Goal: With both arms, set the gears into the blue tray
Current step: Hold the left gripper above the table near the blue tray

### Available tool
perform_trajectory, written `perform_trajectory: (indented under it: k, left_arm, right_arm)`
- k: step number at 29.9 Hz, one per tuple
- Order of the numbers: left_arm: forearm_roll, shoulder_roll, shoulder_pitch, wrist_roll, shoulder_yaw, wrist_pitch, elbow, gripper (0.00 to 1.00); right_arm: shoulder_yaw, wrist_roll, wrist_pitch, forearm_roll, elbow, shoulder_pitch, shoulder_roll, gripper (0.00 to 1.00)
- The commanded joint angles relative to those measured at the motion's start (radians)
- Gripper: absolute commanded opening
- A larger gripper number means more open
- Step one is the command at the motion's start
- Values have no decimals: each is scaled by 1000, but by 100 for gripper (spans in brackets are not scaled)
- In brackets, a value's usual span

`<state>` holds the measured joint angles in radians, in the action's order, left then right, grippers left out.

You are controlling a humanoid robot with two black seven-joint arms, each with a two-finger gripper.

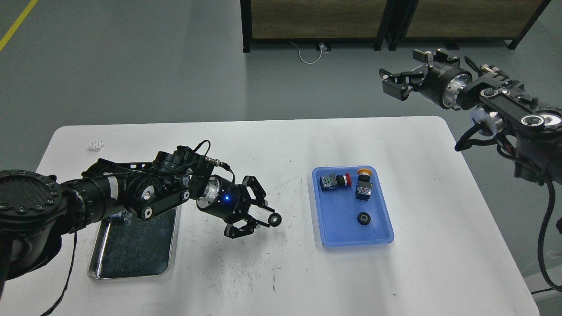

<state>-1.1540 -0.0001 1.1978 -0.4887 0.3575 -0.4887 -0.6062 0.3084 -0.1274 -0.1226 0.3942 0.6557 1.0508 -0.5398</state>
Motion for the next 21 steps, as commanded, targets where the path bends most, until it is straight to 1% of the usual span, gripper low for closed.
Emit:
perform_trajectory:
  k: [1, 14, 21]
  left_arm:
    - [-1, 0, 0, 0, -2, 0, -4, 33]
    - [10, 0, -3, 0, -5, 0, 2, 32]
    - [8, 0, -3, 0, -5, 0, 0, 32]
  right_arm:
    - [-2, 0, 0, 0, -1, -2, 3, 96]
    - [-2, 0, 1, 2, -28, 2, 61, 96]
    - [0, 0, 1, 2, -30, 2, 57, 96]
